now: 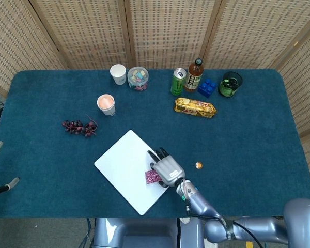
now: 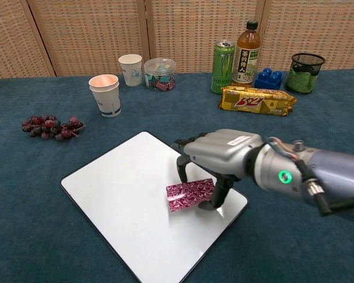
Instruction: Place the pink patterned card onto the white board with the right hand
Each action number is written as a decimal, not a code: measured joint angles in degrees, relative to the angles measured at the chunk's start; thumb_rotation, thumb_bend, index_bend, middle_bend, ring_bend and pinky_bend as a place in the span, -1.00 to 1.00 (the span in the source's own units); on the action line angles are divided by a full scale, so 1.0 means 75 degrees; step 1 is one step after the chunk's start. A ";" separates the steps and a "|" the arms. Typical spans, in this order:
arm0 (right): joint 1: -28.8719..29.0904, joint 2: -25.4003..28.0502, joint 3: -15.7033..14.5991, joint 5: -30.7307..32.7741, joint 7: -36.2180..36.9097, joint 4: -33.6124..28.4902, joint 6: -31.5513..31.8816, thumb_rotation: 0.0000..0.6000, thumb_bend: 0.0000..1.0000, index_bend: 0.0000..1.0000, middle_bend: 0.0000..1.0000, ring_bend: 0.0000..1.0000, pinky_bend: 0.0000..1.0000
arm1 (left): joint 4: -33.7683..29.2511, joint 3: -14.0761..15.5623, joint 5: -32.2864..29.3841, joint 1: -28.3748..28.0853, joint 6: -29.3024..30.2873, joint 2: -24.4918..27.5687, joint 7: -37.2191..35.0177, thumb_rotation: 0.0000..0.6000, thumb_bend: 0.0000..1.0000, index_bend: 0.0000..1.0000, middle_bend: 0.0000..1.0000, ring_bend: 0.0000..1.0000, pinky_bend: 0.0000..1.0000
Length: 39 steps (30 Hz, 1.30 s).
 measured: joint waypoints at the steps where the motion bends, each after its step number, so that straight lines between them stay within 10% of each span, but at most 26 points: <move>1: 0.0117 -0.0103 0.0060 0.0165 -0.0074 0.0074 0.0023 1.00 -0.69 -0.45 -1.00 -1.00 -1.00 | 0.0009 -0.0008 -0.0025 -0.0008 -0.0021 0.0001 -0.0014 1.00 -1.00 -1.00 -1.00 -1.00 -1.00; 4: 0.0405 -0.0335 0.0219 0.0716 -0.0320 0.0238 0.0157 1.00 -1.00 -0.94 -1.00 -1.00 -1.00 | 0.0038 -0.0021 -0.0072 -0.0021 -0.0065 0.0003 -0.0059 1.00 -1.00 -1.00 -1.00 -1.00 -1.00; 12: 0.0729 -0.0022 0.0274 0.1509 -0.0722 -0.0019 0.0717 1.00 -1.00 -1.00 -1.00 -1.00 -1.00 | 0.0091 -0.0011 -0.0083 -0.0043 -0.0115 -0.0014 -0.0075 1.00 -1.00 -1.00 -1.00 -1.00 -1.00; 17: 0.0634 0.0716 0.0102 0.1340 -0.0565 -0.0450 0.0863 1.00 -0.97 -0.69 -1.00 -1.00 -1.00 | 0.0084 0.0005 -0.0058 -0.0045 -0.0106 -0.0029 -0.0026 1.00 -1.00 -1.00 -1.00 -1.00 -1.00; 23: 0.0239 0.1793 -0.0324 0.0755 0.0072 -0.0646 0.0852 1.00 -0.48 -0.21 -1.00 -1.00 -1.00 | 0.0066 0.0022 -0.0013 -0.0040 -0.0065 -0.0056 0.0060 1.00 -1.00 -1.00 -1.00 -1.00 -1.00; 39: -0.0856 0.2409 -0.1181 -0.1084 0.2657 0.0445 0.0385 1.00 -0.33 -0.14 -1.00 -1.00 -1.00 | 0.0010 0.0091 0.0105 -0.0047 -0.0026 -0.0106 0.0246 1.00 -1.00 -1.00 -1.00 -1.00 -1.00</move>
